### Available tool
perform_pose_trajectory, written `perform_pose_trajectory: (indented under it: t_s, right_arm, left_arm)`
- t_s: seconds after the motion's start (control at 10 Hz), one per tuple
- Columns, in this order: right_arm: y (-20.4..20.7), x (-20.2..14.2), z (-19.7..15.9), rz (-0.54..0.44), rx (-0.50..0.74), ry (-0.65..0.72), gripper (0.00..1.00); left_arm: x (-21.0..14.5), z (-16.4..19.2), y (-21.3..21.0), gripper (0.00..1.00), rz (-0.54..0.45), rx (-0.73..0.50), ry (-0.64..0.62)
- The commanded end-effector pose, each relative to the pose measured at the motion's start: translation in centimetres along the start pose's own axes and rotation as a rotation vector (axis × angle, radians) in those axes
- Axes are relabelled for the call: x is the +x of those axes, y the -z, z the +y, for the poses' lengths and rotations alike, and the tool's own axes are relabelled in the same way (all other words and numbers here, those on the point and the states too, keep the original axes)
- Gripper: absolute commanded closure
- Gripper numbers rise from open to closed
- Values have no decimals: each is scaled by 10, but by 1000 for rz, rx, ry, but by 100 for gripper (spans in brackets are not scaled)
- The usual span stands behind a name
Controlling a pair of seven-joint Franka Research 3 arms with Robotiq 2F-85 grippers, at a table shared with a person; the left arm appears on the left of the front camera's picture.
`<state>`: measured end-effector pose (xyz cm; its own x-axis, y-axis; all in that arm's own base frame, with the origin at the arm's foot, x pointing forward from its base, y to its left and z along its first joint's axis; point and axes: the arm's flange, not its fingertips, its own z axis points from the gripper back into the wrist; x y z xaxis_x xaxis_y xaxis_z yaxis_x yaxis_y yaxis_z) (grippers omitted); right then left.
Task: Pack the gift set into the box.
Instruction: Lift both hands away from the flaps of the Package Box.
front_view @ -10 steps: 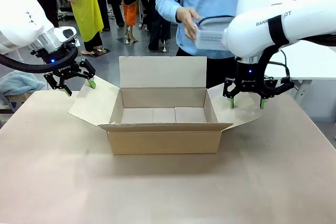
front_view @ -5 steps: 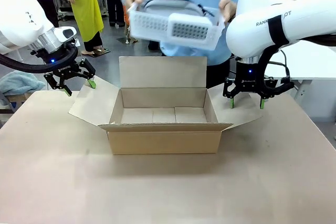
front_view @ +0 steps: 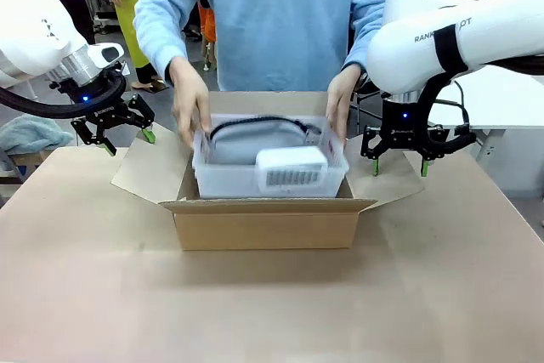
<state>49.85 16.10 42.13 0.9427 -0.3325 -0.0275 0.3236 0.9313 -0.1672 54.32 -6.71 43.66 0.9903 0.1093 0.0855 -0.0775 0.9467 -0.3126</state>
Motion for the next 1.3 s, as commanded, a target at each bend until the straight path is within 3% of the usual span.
perform_pose_trajectory:
  t_s: [0.0,1.0,1.1,1.2]
  right_arm:
    - [-1,0,-1,-14,-19,-11,0]
    - [0,0,0,0,0,0,0]
    - [2,1,4,-6,-12,-117,0]
    - [-23,0,-20,8,150,-187,0]
  left_arm:
    - [-1,-1,-2,0,-6,13,-9]
    - [-1,-1,-2,0,-6,13,-9]
    - [0,0,0,0,0,0,0]
    - [-15,9,-34,0,72,-143,97]
